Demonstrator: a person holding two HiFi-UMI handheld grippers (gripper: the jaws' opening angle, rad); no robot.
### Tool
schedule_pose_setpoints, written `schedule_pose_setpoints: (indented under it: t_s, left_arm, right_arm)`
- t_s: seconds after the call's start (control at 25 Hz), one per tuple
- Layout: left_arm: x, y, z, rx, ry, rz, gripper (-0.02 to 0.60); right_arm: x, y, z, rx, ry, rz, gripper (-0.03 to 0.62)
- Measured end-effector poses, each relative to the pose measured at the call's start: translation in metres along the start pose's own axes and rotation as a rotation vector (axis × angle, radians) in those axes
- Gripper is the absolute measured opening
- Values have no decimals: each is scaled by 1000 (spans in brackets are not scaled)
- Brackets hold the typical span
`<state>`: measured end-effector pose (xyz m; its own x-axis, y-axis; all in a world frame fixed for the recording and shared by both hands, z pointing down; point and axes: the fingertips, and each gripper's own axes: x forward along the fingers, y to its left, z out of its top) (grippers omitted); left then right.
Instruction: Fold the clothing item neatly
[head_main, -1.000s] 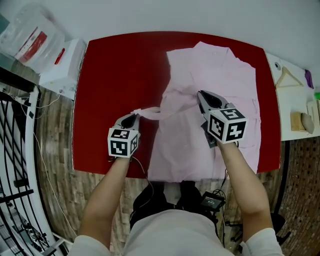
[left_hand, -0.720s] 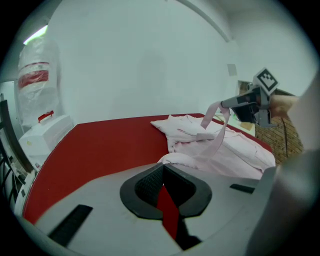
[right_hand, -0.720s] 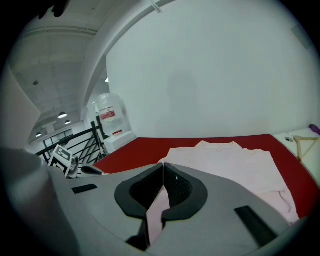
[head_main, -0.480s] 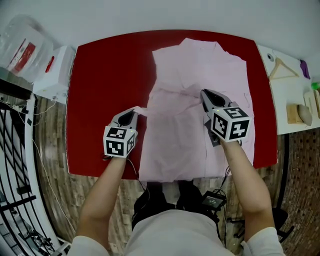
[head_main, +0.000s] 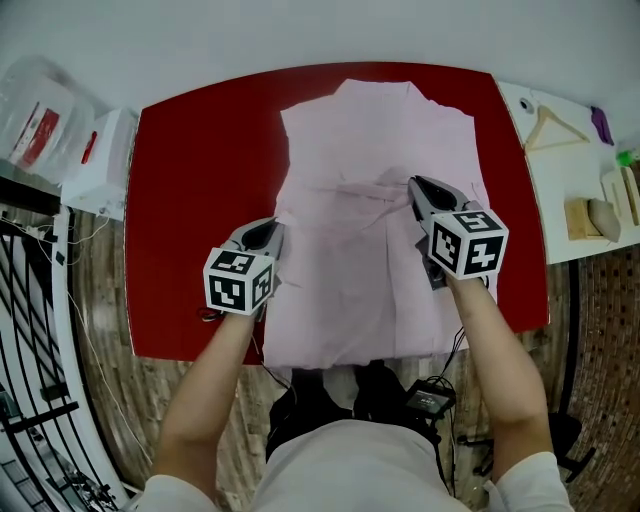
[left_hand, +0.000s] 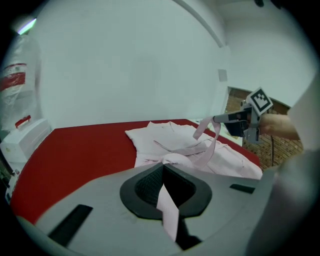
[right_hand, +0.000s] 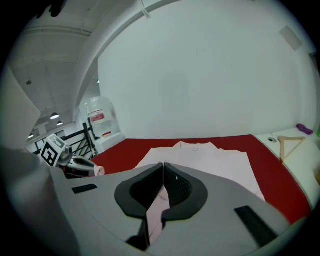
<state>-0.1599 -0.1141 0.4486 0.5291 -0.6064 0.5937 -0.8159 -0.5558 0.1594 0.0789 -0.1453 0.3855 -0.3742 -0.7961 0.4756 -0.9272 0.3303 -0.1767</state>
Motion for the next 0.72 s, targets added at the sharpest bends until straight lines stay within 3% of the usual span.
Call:
schedule_pose_setpoints:
  t_s: [0.52,0.72]
  left_arm:
    - [34,-74,-5,52,114,-119,6]
    - [52,-92,-6,67,136,-142,8]
  right_arm:
    - [-9,-92,-27,-56,94,-74,20]
    - [-11,-127,-28,-16,89,-79,20]
